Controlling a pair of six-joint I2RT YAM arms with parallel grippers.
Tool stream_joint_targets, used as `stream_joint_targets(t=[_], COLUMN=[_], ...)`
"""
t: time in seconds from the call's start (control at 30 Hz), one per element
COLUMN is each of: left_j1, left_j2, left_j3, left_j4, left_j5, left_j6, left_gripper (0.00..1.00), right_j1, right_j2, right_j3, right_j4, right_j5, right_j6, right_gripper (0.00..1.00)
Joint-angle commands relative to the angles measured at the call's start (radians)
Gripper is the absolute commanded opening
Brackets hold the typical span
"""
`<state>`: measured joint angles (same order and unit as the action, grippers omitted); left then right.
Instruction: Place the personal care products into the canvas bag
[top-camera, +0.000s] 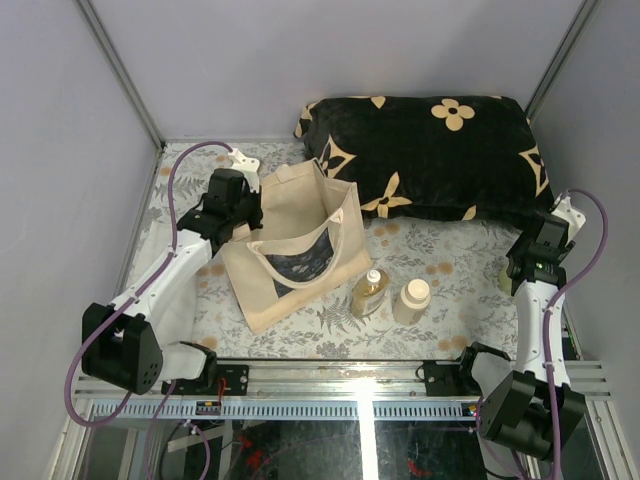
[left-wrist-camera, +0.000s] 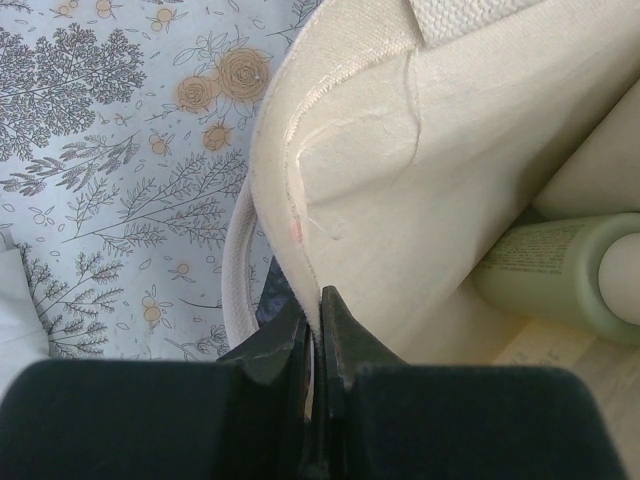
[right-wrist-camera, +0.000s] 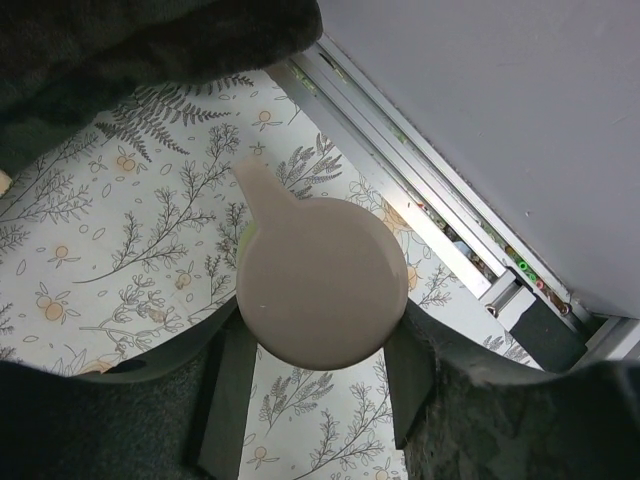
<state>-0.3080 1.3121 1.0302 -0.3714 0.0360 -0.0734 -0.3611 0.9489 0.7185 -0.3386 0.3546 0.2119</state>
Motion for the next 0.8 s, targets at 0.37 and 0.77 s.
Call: stream_joint_targets(t=[0.37, 0.77], left_j1=[-0.018, -0.019], left_j2=[0.028, 0.038], left_j3=[-0.015, -0.009], left_j4=[-0.021, -0.02], left_j5=[0.058, 0.058], left_j6=[-0.026, -0.025], left_gripper=[0.0, 0.0], right_j1=[-0.004, -0.002], right_j2=[-0.03, -0.025], right_j3=[0.006, 0.078], right_j4=[0.01, -0.048], right_j5=[0.006, -0.024], right_j6=[-0.031, -0.034], right_gripper=[0.16, 0.0])
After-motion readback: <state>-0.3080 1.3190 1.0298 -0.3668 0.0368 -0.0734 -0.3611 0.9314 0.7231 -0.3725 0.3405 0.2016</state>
